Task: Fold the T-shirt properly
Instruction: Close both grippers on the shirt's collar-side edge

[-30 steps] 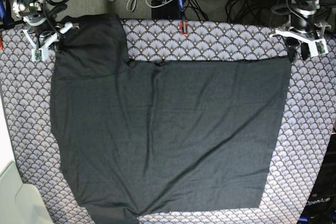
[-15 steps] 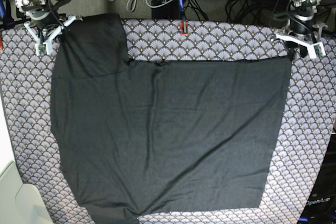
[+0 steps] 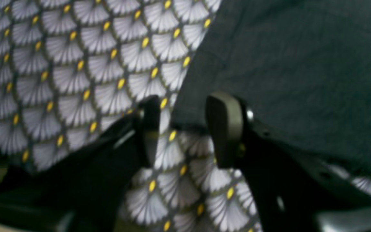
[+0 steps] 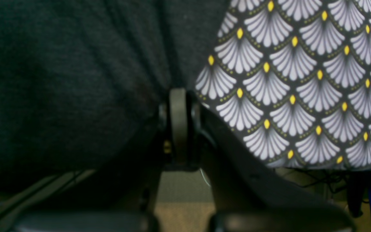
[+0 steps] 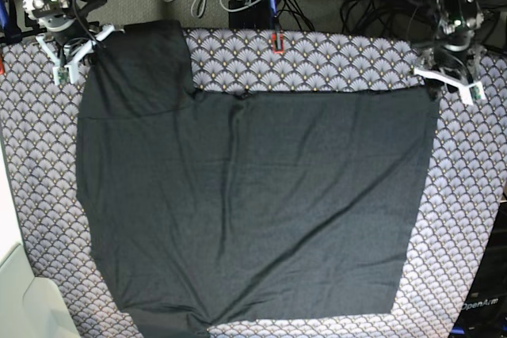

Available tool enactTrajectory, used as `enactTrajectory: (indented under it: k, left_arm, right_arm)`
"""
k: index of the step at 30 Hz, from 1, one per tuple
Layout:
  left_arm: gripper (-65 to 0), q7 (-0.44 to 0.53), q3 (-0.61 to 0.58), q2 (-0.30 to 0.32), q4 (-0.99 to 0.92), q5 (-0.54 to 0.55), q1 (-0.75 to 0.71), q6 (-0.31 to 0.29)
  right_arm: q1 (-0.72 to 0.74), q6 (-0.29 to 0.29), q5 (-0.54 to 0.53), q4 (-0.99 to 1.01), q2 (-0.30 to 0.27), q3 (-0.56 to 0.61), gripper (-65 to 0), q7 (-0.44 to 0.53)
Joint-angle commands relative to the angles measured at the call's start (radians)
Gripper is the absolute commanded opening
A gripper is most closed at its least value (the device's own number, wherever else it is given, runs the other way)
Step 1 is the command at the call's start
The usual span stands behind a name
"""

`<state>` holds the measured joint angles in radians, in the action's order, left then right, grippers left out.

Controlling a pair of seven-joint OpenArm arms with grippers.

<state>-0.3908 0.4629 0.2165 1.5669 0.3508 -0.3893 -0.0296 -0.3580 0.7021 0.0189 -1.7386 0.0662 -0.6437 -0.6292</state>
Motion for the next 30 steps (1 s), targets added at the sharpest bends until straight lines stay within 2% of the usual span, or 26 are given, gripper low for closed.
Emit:
enactTrajectory:
  k: [1,21,26,30]
  left_arm:
    - [-37.3,0.020,0.004,0.014,0.013,0.003,0.000,0.001]
    - [-37.2,0.020,-0.003,0.007,-0.125,0.004,0.065,0.000]
    - [-37.5,0.017,-0.031,0.007,-0.124,0.004,0.059,-0.076]
    - [-37.5,0.017,-0.031,0.004,-0.127,0.004,0.059,-0.089]
  right_arm:
    - [0.001,-0.004,-0.012,-0.019,-0.010,-0.003,-65.0,0.013]
    - [0.007,-0.004,-0.010,-0.016,-0.010,-0.001,-65.0,0.013]
    - [0.012,-0.004,-0.009,-0.016,-0.010,-0.001,-65.0,0.013]
    - [0.010,-0.004,-0.009,-0.016,-0.010,-0.001,-65.0,0.013]
